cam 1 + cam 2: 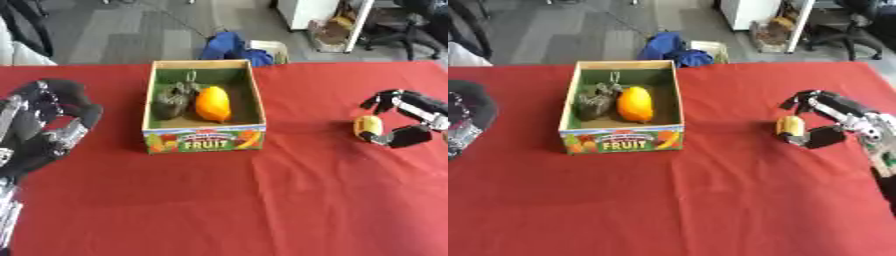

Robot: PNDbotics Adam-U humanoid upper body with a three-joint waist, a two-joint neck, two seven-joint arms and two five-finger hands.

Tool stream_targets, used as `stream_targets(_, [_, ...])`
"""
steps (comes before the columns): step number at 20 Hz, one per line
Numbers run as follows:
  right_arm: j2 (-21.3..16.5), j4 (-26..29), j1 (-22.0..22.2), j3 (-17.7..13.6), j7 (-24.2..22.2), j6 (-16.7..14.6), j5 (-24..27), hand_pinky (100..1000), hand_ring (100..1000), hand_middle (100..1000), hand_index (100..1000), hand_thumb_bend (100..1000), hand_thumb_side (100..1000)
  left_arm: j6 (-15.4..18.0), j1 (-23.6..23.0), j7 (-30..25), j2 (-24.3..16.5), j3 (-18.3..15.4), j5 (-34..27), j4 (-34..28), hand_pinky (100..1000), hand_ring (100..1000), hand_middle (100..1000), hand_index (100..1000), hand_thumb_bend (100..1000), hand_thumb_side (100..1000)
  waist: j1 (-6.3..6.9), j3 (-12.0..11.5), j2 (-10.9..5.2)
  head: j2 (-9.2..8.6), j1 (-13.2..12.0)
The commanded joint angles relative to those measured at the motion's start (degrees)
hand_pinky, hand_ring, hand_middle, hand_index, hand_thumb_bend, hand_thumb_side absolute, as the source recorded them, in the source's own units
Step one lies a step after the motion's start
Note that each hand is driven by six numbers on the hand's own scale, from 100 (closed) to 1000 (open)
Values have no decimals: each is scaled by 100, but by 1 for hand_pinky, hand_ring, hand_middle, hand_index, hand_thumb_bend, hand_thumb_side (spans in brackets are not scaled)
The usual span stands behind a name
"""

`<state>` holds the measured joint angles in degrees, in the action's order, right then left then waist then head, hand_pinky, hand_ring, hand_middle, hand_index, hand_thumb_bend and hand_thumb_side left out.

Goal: Pick up objects on the table and place them in the box.

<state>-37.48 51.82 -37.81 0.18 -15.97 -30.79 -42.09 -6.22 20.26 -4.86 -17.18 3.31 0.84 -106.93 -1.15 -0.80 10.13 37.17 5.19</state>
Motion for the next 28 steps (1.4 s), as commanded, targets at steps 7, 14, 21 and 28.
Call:
stream_targets(7, [-60, -209, -146, -77, 470, 179, -857, 712, 686, 710, 803, 377, 275, 6, 50, 22, -115, -60, 9, -116, 616, 641, 552, 675, 538, 364, 20, 19, -77, -53, 14])
stream_targets(14, [10, -292, -219, -51, 914, 431, -1422, 703, 665, 687, 784, 371, 183, 6, 47, 27, -107, -63, 10, -119, 616, 642, 553, 675, 537, 365, 37, 14, -73, -52, 32])
stream_targets(21, [62, -263, -294, -67, 1414, 704, -1696, 615, 528, 524, 642, 308, 124, 3, 44, 27, -97, -62, 12, -113, 616, 643, 553, 675, 534, 367, 22, 2, -71, -48, 49])
stream_targets(28, [92, -200, -339, -55, 2111, 763, -1819, 484, 362, 303, 393, 236, 100, 2, 46, 26, -90, -59, 11, -110, 616, 644, 554, 676, 533, 368, 6, -11, -65, -36, 68])
